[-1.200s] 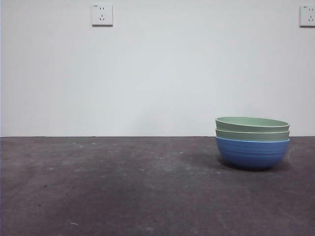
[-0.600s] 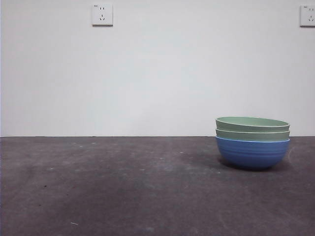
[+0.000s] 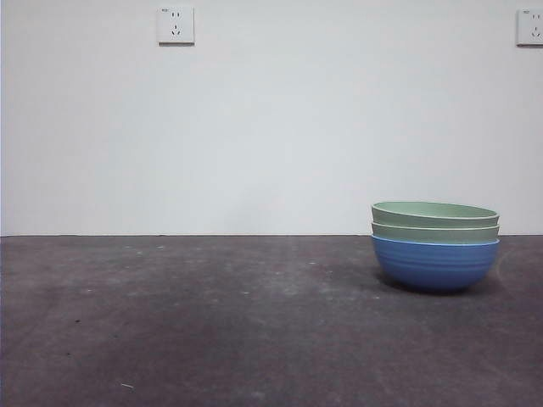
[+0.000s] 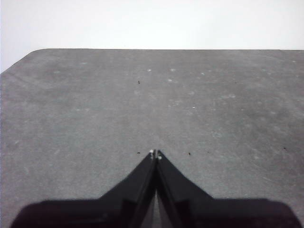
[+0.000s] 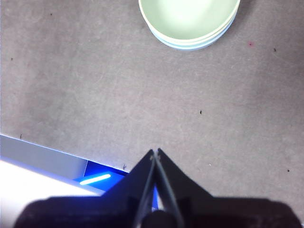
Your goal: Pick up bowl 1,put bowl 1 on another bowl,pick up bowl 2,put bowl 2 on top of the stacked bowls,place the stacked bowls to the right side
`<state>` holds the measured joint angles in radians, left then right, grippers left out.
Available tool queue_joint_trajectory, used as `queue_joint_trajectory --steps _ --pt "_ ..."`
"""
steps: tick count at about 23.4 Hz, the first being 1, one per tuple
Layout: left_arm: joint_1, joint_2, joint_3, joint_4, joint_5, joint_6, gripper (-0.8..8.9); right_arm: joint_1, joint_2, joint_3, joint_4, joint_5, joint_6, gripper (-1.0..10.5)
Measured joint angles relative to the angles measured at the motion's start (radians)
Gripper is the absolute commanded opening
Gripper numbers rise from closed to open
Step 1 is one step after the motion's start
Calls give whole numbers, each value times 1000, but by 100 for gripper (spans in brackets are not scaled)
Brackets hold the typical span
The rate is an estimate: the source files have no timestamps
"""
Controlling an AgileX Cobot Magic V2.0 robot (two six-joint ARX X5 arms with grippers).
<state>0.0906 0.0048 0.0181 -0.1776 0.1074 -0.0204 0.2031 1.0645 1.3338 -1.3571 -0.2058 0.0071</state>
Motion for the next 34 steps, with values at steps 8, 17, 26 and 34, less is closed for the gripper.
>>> queue_joint_trajectory --steps 8,17,26,34 --pt "0 0 0 0 0 0 -4 -61 -43 -6 173 -4 -34 3" --pt "0 0 0 0 0 0 -4 -125 -498 -555 903 -78 -18 3" --pt "0 0 0 0 0 0 -4 -125 -814 -1059 1184 -4 -11 3" --pt "0 0 0 0 0 0 -4 -125 -982 -1242 1194 80 32 3"
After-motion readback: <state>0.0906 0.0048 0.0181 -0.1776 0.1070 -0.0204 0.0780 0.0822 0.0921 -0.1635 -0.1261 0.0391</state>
